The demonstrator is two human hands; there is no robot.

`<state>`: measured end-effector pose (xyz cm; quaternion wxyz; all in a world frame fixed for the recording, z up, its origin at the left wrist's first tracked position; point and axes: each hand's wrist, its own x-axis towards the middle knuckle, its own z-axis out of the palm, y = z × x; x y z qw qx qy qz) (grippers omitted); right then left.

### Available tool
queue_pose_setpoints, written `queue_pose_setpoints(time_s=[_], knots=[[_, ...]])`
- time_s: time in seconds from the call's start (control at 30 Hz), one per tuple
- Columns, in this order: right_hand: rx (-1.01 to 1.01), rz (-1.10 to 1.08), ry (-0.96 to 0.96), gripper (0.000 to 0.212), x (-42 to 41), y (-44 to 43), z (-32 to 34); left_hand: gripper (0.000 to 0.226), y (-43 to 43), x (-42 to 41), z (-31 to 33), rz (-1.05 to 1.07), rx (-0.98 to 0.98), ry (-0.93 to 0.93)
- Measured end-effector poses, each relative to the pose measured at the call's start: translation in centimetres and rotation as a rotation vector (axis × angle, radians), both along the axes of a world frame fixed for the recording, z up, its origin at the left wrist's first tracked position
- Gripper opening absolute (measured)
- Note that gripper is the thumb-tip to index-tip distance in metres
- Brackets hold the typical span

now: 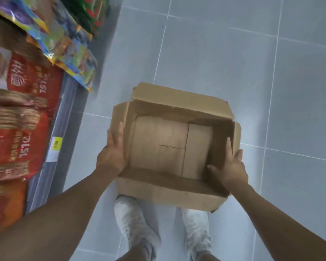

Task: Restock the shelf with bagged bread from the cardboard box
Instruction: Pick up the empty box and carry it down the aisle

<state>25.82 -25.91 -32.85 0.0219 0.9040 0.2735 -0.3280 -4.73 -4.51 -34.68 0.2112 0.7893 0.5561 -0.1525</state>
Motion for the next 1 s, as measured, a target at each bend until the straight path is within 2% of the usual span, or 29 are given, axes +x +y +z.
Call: queue_pose_setpoints(time_s=[0.13,0.33,0.47,0.67,0.83,1.0], knots=[[0.001,0.051,-0.084,0.108,0.1,-0.6,-1.4,0.102,0.3,0.3,-0.8,-0.015,-0.020,-0.007],[0.021,0.088,-0.081,0.112,1.1,-0.5,0.2,0.113,0.2,1.2,1.7,0.003,-0.077,-0.080],[0.039,0.078,-0.094,0.110,2.3,0.1,4.3,0.115,0.4,1.6,5.8,0.031,-0.057,-0.091],[0.056,0.112,-0.090,0.111,4.8,1.1,16.2,0.109,0.5,2.9,18.5,0.064,-0.085,-0.152],[0.046,0.140,-0.118,0.109,6.8,1.7,30.2,0.115,-0.2,3.9,32.2,0.080,-0.073,-0.128],[0.075,0.253,-0.118,0.108,8.1,2.2,44.2,0.103,-2.0,3.4,45.9,0.143,0.024,-0.143]])
